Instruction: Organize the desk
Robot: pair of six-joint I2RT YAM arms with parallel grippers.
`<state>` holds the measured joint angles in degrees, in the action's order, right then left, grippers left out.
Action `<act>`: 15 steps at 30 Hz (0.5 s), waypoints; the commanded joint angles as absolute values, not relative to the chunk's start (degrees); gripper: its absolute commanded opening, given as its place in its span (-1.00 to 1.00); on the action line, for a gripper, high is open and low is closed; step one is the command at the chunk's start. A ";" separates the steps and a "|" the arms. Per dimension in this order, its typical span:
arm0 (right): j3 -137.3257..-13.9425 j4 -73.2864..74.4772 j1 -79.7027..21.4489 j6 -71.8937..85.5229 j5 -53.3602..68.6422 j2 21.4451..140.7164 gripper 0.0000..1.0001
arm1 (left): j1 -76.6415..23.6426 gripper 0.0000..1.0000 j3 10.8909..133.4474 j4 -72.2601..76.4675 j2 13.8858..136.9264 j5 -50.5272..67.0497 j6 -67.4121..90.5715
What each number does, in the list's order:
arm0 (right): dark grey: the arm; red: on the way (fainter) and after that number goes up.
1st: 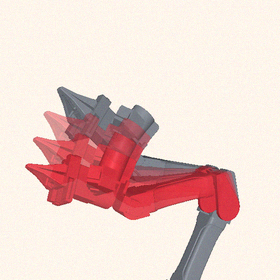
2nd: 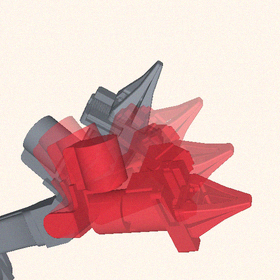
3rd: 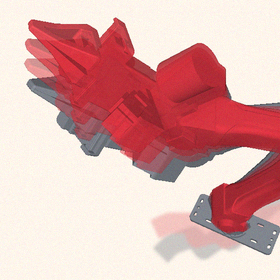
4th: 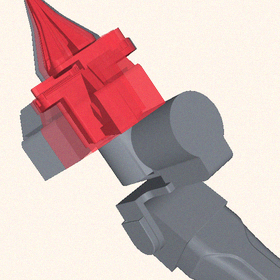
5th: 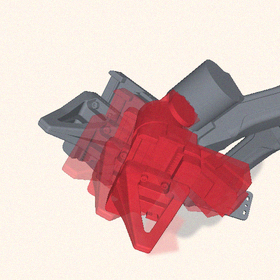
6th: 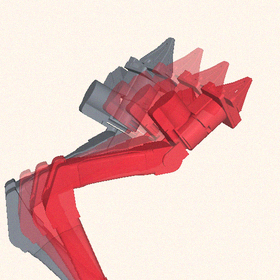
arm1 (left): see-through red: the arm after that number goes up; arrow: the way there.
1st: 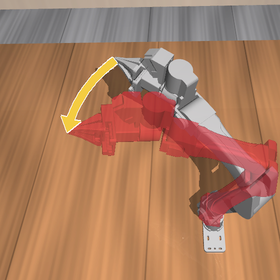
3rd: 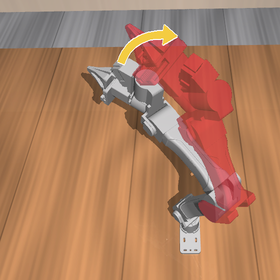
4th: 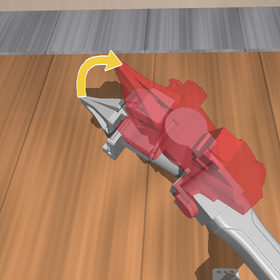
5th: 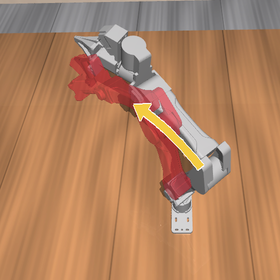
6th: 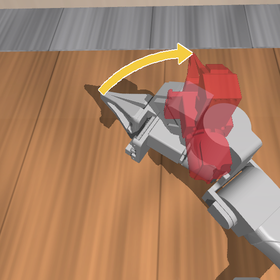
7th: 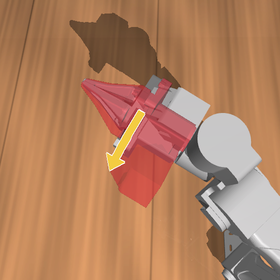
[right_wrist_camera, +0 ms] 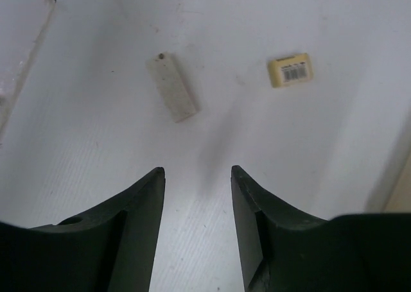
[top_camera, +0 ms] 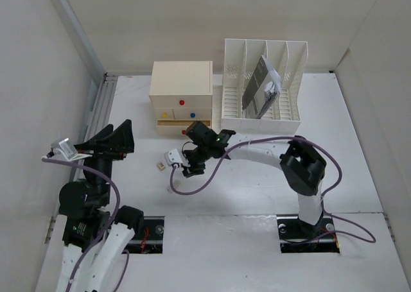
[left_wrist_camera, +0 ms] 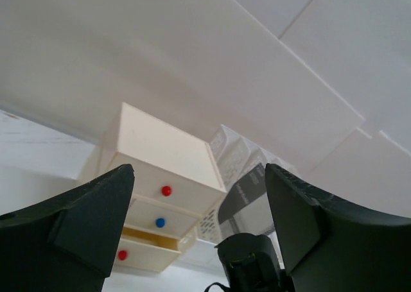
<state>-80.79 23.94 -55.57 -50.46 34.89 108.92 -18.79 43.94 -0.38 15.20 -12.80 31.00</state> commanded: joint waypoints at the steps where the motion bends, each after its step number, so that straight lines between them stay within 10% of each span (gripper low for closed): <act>1: -85.51 27.33 -59.14 -53.88 33.23 112.48 0.03 | -19.07 0.63 42.99 -7.56 12.75 -15.72 23.21; 15: -94.92 30.67 -63.46 -54.40 32.17 123.92 0.03 | -19.07 0.73 39.81 -7.56 10.37 -15.73 21.53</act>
<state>-91.92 29.85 -63.44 -53.30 32.21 123.15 -18.79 39.68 -9.32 11.20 -15.73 22.81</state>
